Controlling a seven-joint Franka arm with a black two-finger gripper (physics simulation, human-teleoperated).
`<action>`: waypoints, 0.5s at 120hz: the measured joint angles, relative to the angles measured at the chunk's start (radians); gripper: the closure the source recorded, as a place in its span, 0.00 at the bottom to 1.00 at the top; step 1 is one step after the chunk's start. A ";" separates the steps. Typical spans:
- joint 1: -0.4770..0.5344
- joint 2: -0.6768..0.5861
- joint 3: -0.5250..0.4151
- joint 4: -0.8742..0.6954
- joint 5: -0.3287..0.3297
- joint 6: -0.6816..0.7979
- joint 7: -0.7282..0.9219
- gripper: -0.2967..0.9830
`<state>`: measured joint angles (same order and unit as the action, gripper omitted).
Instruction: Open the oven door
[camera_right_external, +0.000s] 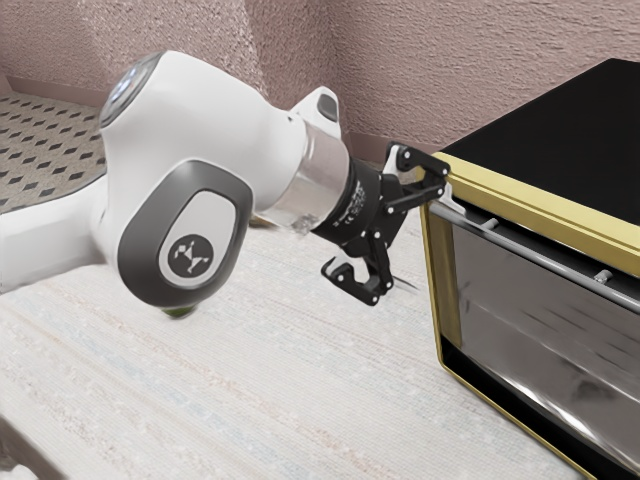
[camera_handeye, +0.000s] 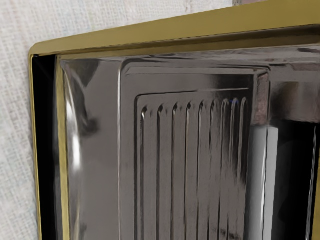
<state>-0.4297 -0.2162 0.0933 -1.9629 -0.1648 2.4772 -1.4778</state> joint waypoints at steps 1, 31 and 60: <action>0.001 0.001 0.000 0.001 0.000 0.000 0.000 0.23; 0.003 0.022 0.000 0.007 0.000 0.001 -0.005 0.23; 0.005 0.041 0.001 0.030 -0.005 0.002 -0.008 0.23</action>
<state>-0.4251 -0.1750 0.0940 -1.9327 -0.1695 2.4793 -1.4862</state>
